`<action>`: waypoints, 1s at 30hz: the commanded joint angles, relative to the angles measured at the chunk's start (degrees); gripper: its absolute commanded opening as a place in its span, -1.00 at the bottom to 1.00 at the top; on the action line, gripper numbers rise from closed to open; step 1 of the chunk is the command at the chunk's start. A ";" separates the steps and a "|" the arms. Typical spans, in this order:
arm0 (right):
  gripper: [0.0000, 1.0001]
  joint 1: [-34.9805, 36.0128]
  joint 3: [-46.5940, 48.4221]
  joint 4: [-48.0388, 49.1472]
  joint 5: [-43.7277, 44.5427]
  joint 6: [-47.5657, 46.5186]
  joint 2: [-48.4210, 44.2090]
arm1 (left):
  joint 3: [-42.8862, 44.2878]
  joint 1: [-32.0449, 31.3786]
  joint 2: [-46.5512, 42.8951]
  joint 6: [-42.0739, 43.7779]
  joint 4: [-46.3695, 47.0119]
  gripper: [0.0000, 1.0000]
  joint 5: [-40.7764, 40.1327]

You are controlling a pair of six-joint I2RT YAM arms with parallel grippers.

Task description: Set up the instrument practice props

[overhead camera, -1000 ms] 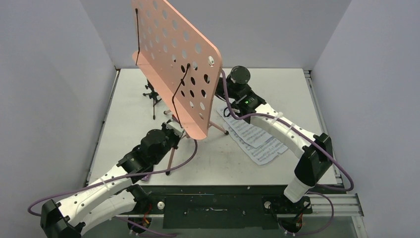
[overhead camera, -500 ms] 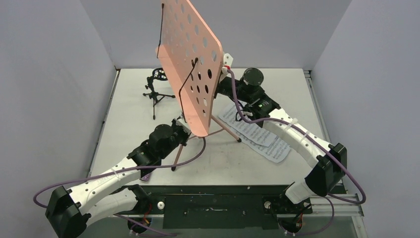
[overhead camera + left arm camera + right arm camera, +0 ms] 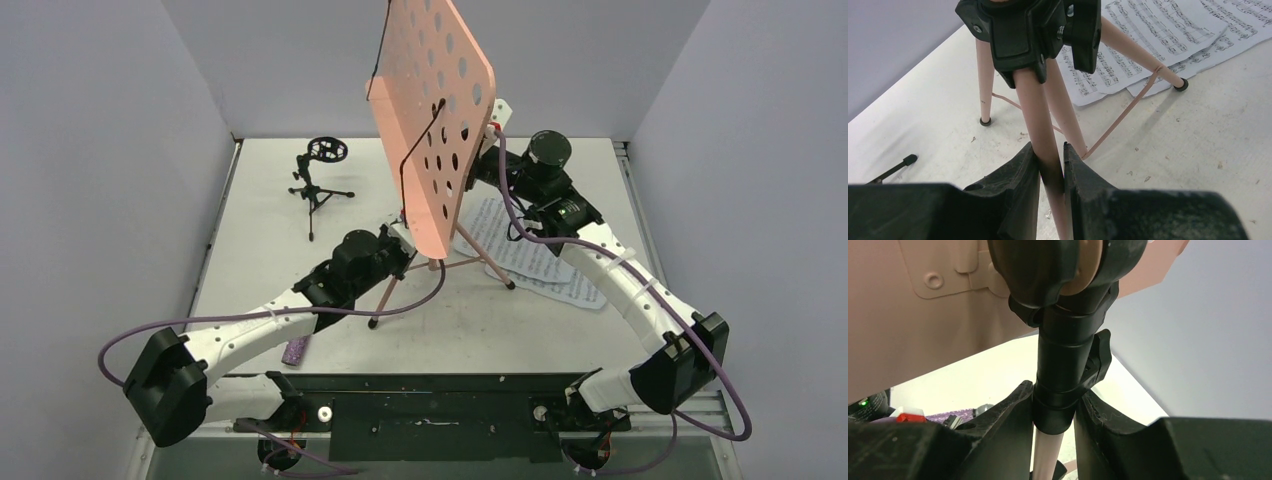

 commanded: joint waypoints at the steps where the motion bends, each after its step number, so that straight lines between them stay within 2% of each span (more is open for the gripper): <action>1: -0.89 -1.98 7.29 16.47 5.42 -5.12 -4.77 | 2.52 -0.94 3.26 1.93 -1.18 -1.00 3.94; 8: -0.89 -1.96 11.44 18.63 4.10 -2.38 -1.69 | -0.80 -0.68 -2.21 1.63 -2.45 -1.00 0.30; 17: -0.89 -0.56 18.87 22.00 1.83 2.36 3.27 | -4.12 -0.11 -10.95 -0.53 -8.72 -1.00 0.56; 30: -0.89 3.63 22.27 24.99 1.67 3.11 6.74 | -7.80 0.55 -14.07 -0.45 -11.84 -1.00 -2.69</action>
